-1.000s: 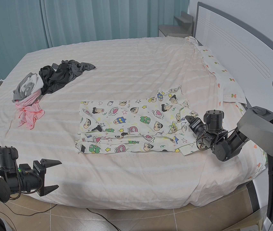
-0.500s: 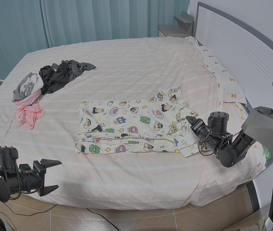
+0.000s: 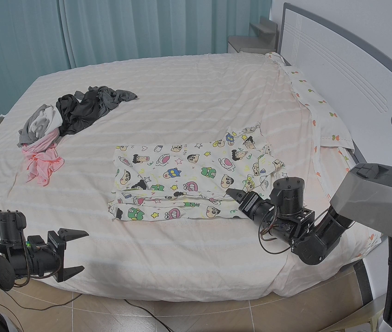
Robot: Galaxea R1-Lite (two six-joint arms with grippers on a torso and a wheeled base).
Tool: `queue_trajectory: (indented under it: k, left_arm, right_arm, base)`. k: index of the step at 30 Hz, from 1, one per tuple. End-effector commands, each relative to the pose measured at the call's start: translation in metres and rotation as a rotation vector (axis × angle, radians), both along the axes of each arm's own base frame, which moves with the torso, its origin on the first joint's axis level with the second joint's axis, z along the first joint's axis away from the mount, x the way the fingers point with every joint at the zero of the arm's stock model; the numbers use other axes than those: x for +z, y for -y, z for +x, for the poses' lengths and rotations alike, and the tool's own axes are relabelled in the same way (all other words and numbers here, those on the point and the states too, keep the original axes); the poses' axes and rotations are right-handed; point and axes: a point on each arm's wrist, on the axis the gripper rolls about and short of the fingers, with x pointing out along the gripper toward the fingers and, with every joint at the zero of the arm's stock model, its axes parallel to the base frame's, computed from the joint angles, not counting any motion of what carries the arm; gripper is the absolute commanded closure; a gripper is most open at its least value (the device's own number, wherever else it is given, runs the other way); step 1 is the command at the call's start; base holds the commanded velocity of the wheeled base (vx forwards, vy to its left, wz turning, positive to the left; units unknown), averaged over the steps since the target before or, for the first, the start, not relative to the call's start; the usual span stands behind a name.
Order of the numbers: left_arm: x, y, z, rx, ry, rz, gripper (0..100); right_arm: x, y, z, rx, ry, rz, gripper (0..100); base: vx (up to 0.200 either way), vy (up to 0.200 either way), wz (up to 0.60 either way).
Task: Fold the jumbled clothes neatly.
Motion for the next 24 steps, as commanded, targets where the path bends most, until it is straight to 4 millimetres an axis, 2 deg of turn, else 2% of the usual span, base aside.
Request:
queue_trajectory:
  k: [1,9,17,20,24]
  left_arm:
    - [0.0,0.0,0.0,0.0,-0.001,0.0,0]
    - [0.0,0.0,0.0,0.0,-0.001,0.0,0]
    - [0.0,0.0,0.0,0.0,0.0,0.0,0]
    - [0.0,0.0,0.0,0.0,-0.001,0.0,0]
    - [0.0,0.0,-0.003,0.002,-0.001,0.001,0]
  right_arm:
    - [-0.014,-0.013,0.01,0.024,-0.044,-0.025,0]
    - [-0.026,-0.026,0.04,0.015,-0.056,-0.033,0]
    - [-0.03,-0.02,0.065,-0.025,-0.033,-0.024,0]
    - [-0.019,-0.015,0.068,-0.04,-0.011,-0.006,0]
    - [0.003,-0.01,0.057,-0.04,0.005,0.011,0]
  base:
    - [0.0,0.0,0.0]
    - [0.0,0.0,0.0]
    - [0.0,0.0,0.0]
    - [0.0,0.0,0.0]
    - [0.0,0.0,0.0]
